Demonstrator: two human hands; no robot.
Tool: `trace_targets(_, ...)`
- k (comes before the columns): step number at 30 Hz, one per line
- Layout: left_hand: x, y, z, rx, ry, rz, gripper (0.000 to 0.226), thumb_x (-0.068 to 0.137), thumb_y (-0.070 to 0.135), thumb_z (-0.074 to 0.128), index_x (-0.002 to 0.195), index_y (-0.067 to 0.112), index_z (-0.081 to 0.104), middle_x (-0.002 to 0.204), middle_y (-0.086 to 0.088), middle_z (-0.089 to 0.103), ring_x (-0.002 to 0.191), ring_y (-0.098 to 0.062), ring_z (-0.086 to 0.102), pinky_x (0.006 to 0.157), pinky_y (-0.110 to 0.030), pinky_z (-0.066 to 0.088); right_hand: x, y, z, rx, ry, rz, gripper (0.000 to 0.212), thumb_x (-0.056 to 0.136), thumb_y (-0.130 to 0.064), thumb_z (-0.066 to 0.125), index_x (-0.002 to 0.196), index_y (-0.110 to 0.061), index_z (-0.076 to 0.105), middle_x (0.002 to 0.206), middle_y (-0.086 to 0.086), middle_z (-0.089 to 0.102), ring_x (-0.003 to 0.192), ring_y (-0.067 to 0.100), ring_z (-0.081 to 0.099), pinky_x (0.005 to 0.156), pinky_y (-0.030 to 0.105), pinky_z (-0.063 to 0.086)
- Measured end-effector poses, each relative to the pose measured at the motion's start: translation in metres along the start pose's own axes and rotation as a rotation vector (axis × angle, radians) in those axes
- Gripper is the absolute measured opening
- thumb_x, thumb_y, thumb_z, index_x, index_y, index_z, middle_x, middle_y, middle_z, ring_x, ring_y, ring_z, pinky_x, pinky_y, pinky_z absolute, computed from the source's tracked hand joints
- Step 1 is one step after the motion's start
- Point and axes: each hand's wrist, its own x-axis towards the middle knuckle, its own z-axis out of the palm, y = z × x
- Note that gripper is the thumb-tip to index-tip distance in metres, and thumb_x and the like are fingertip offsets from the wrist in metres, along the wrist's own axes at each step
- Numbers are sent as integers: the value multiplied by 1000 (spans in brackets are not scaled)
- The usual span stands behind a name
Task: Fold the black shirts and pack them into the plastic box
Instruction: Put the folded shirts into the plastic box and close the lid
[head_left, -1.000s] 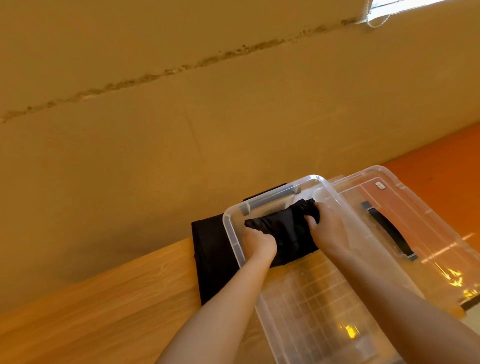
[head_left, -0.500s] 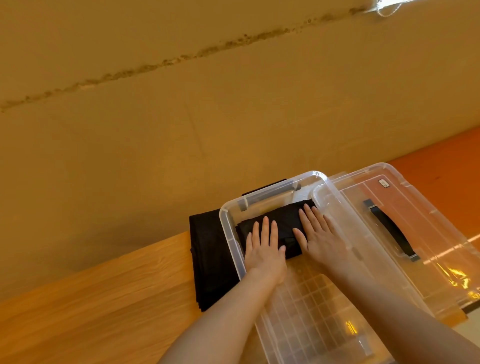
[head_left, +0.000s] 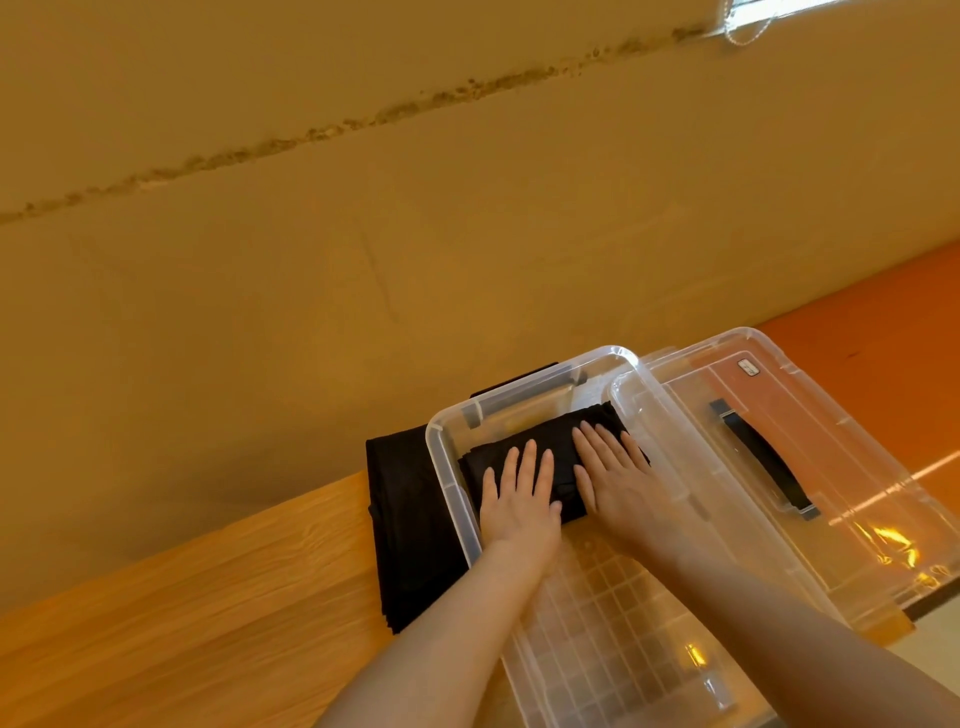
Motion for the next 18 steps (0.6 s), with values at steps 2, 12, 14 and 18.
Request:
trace_targets(2,0,0,-9,-2,-45,11,61,105,39,20,151,21,-17,158,-1,-24,146,-21,-18,119,-43,-4,1,-3,-6,-14,-38,7,70,101,-43,0,137,-9,50,140,9,51,133,22,44,114,34,14)
trace_targets(12,-40,-95,-70,-158,825,335,38,94,29,43,122,9,60,142,-12,48,135,-27,41,111,-40,27,-16,-80,-86,180,394,-77,31,90,-23,60,116,-7,62,124,9,62,109,26,61,94,36,46)
trace_targets(14,-44,-129,-66,-197,844,303,38,95,28,43,125,10,58,141,-10,49,135,-26,40,108,-41,29,-22,-110,-95,215,465,-100,29,85,-19,65,112,-7,64,122,11,64,107,26,62,89,36,49)
trace_targets(18,-52,-181,-46,-144,643,232,47,99,33,40,138,9,48,149,-8,41,140,-24,34,109,-48,36,-33,-169,-95,217,475,-205,30,87,-22,61,114,-9,62,128,10,59,116,23,56,97,35,45)
